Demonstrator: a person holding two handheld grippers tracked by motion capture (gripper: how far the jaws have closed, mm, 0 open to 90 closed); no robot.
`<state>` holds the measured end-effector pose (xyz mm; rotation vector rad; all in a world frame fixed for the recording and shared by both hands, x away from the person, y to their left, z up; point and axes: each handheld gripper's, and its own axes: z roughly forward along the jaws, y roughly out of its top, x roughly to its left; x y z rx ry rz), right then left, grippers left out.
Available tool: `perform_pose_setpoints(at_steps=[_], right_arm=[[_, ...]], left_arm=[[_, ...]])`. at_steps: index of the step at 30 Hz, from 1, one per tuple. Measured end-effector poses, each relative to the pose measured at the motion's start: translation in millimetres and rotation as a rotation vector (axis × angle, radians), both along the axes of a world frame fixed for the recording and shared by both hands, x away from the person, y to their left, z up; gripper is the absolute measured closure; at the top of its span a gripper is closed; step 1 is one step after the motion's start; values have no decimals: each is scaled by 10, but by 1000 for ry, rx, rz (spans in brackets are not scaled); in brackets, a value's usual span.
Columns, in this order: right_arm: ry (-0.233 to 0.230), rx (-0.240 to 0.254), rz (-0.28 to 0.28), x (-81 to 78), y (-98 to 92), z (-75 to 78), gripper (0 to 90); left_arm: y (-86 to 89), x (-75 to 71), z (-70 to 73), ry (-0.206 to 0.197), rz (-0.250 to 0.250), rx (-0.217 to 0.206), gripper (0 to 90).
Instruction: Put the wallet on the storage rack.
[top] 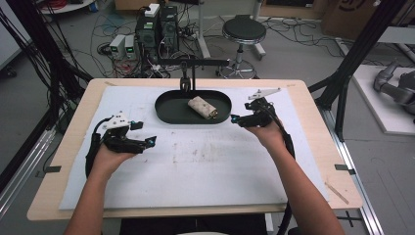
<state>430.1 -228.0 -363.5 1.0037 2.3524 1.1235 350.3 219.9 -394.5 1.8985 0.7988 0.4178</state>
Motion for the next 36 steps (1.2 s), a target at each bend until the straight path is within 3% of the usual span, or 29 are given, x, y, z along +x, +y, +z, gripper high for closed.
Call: perform_pose_setpoints(at_steps=[17, 36], right_arm=[[-31, 96, -45, -443, -509, -204, 216], [-52, 144, -126, -651, -790, -558, 202]], left_arm=[[-63, 4, -75, 6, -6, 0, 185], [-113, 0, -189, 18, 3, -1, 185]])
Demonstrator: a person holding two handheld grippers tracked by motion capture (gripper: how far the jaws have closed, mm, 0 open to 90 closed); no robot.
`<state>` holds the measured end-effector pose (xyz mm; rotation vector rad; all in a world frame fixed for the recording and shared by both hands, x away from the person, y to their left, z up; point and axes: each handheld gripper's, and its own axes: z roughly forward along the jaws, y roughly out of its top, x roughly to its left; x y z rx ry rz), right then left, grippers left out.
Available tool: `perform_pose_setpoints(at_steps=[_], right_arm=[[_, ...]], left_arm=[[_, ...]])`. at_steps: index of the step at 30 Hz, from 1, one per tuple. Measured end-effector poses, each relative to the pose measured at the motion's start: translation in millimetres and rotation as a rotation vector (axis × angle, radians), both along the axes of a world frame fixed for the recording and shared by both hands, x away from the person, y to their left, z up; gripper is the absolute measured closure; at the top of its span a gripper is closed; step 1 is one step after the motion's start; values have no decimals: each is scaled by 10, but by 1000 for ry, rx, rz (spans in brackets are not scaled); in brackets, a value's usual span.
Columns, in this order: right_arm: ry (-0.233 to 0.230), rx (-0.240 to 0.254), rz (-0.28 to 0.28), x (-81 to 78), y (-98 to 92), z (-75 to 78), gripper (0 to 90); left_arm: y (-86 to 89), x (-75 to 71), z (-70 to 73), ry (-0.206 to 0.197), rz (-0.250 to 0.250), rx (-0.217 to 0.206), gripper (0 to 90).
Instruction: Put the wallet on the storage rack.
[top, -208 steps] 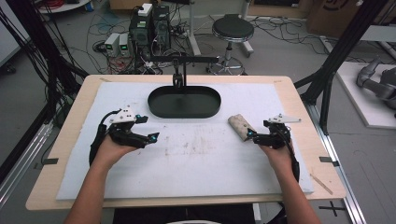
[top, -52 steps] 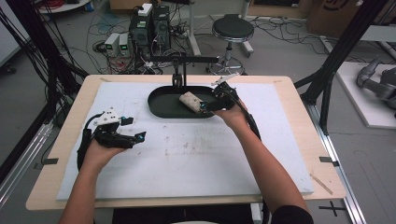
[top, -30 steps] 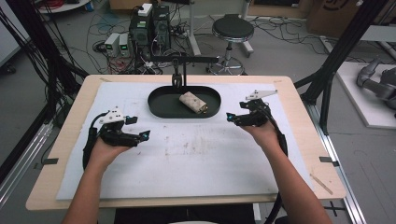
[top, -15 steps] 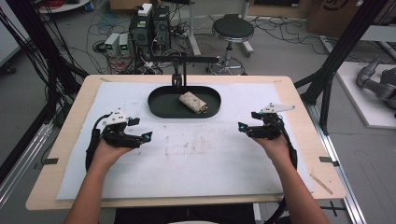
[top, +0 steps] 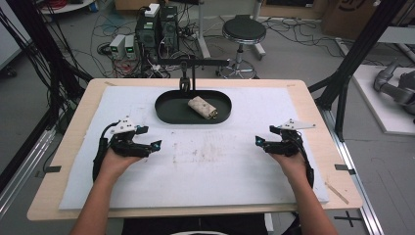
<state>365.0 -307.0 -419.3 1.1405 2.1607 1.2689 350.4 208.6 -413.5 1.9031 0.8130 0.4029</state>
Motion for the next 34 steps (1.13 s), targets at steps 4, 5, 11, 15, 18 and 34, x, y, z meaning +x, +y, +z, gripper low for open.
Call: perform_pose_setpoints(at_steps=[4, 5, 11, 15, 18, 34], right_arm=[[-2, 16, -17, -5, -48, -1, 199], [-5, 19, -17, -4, -52, -1, 199], [2, 9, -16, 1, -47, -10, 199], [-3, 2, -13, -11, -26, -5, 199], [0, 1, -14, -11, -27, -5, 199], [19, -10, -5, 27, -3, -52, 199]], left_arm=[[-11, 9, -5, -3, 0, 1, 185], [-12, 14, -9, -3, -1, 5, 185], [-5, 19, -20, 5, -4, 1, 185], [-10, 9, -20, 4, -8, 5, 185], [-13, 8, -18, 3, -7, 1, 185], [-22, 21, -38, 15, -3, 9, 185]])
